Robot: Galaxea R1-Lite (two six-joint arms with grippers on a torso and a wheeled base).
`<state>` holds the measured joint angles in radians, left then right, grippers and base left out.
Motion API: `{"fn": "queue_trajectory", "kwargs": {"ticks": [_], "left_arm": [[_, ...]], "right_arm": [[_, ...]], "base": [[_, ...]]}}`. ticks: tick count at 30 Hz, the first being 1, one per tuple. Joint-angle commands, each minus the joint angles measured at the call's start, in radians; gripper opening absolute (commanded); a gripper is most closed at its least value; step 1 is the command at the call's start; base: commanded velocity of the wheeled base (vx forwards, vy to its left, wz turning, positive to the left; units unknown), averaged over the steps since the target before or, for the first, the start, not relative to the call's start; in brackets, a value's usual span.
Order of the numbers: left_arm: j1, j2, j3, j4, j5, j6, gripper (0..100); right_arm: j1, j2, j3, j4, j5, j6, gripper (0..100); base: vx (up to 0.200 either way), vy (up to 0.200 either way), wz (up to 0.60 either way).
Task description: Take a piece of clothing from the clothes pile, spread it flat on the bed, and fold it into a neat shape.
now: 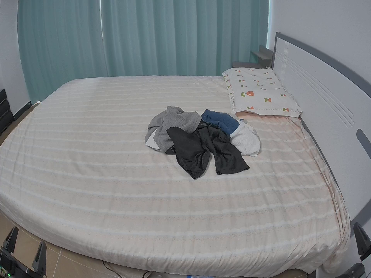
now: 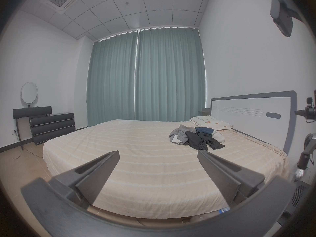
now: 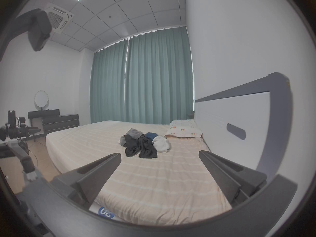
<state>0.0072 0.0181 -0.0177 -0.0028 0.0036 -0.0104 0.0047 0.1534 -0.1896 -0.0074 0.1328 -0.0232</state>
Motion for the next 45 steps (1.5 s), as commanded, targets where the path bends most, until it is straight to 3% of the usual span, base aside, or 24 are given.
{"fn": "queue_trajectory", "kwargs": {"ticks": [1, 5, 6, 7, 10, 14, 19, 20, 22, 26, 31, 39, 45], "left_arm": [[0.0, -0.017, 0.016, 0.0, 0.001, 0.0, 100], [0.0, -0.017, 0.016, 0.0, 0.001, 0.0, 100], [0.0, -0.017, 0.016, 0.0, -0.001, 0.0, 100], [0.0, -0.017, 0.016, 0.0, 0.001, 0.0, 100], [0.0, -0.017, 0.016, 0.0, 0.001, 0.0, 100], [0.0, -0.017, 0.016, 0.0, -0.001, 0.0, 100], [0.0, -0.017, 0.016, 0.0, -0.001, 0.0, 100], [0.0, -0.017, 0.016, 0.0, -0.001, 0.0, 100], [0.0, -0.017, 0.016, 0.0, 0.001, 0.0, 100], [0.0, -0.017, 0.016, 0.0, 0.001, 0.0, 100], [0.0, -0.017, 0.016, 0.0, -0.001, 0.0, 100], [0.0, -0.017, 0.015, 0.0, 0.001, 0.0, 100], [0.0, -0.017, 0.016, 0.0, -0.001, 0.0, 100]], "right_arm": [[0.097, 0.772, -0.097, -0.164, 0.073, 0.075, 100], [0.164, 1.057, -0.117, -0.375, 0.062, 0.172, 100], [0.204, 1.203, -0.134, -0.48, 0.034, 0.221, 100], [0.209, 1.229, -0.139, -0.494, 0.025, 0.227, 100], [0.268, 1.505, -0.223, -0.641, -0.111, 0.281, 100], [0.293, 1.759, -0.375, -0.732, -0.183, 0.371, 100], [0.307, 1.922, -0.542, -0.721, -0.222, 0.39, 100], [0.308, 1.997, -0.623, -0.714, -0.262, 0.39, 100], [0.31, 2.029, -0.665, -0.71, -0.278, 0.39, 100], [0.308, 2.178, -0.895, -0.618, -0.303, 0.401, 100], [0.317, 2.284, -1.082, -0.548, -0.309, 0.514, 100], [0.321, 2.361, -1.208, -0.49, -0.303, 0.609, 100], [0.319, 2.411, -1.235, -0.499, -0.303, 0.623, 100]], "base": [[0.0, 0.0, 0.0], [0.0, 0.0, 0.0], [0.0, 0.0, 0.0], [0.0, 0.0, 0.0], [0.0, 0.0, 0.0], [0.0, 0.0, 0.0], [0.0, 0.0, 0.0], [0.0, 0.0, 0.0], [0.0, 0.0, 0.0], [0.0, 0.0, 0.0], [0.0, 0.0, 0.0], [0.0, 0.0, 0.0], [0.0, 0.0, 0.0]]}}
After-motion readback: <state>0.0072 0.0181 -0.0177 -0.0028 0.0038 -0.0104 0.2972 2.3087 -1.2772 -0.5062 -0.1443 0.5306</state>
